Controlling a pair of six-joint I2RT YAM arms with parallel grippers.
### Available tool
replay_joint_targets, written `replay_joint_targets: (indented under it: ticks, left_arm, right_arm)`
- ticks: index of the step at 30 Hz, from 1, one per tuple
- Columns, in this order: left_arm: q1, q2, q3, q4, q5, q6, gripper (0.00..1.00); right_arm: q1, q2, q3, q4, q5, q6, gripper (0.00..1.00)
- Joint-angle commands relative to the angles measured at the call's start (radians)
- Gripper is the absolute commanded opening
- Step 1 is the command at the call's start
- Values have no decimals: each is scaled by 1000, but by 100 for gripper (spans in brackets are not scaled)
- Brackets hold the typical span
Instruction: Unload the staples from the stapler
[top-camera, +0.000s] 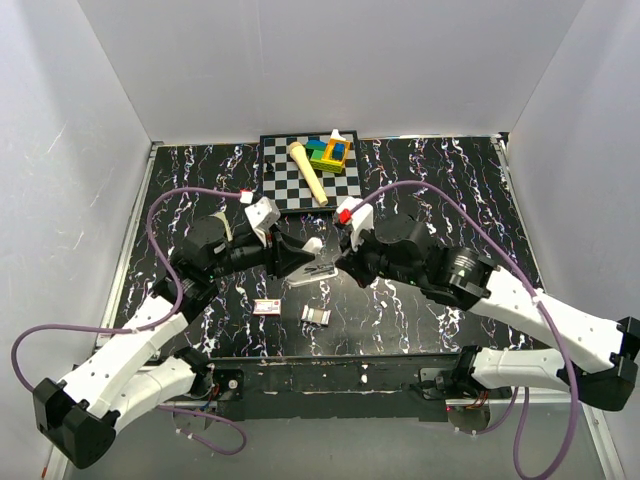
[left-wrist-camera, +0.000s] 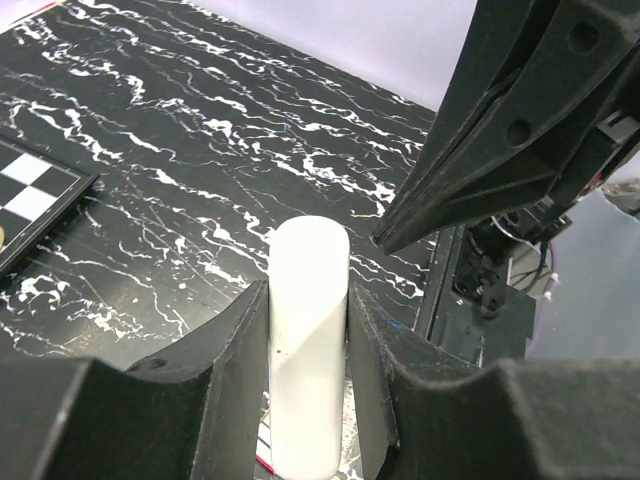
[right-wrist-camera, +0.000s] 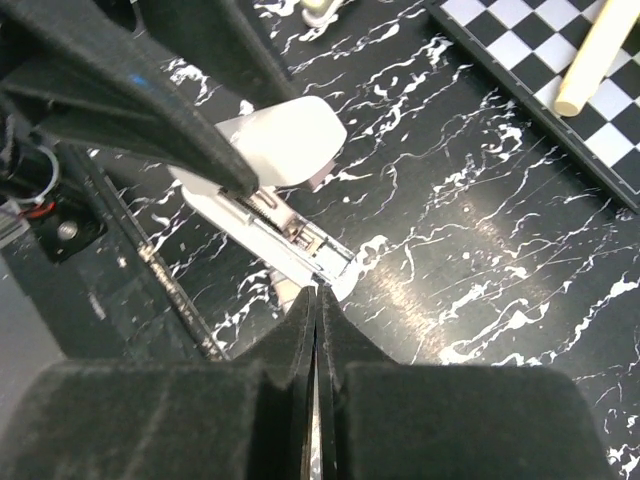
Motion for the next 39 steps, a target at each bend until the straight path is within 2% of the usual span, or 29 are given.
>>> replay_joint_targets:
  ticks: [1, 6, 14, 22, 39]
  left_arm:
    - [7, 18, -12, 80, -94, -45, 0]
    - [5, 76, -10, 119, -82, -105, 0]
    - [4, 139, -56, 232, -151, -247, 0]
    - [-13, 237, -47, 292, -165, -318, 0]
    - [-58, 514, 59, 378, -191, -409, 0]
  right_arm:
    - [-53, 21, -21, 170, 22, -19, 1]
    - [-136, 56, -86, 294, -50, -9, 1]
    - [-210, 94, -210, 459, -114, -1, 1]
    - [-244, 84, -337, 548, -149, 2, 1]
    - [-245, 27, -552, 627, -139, 67, 1]
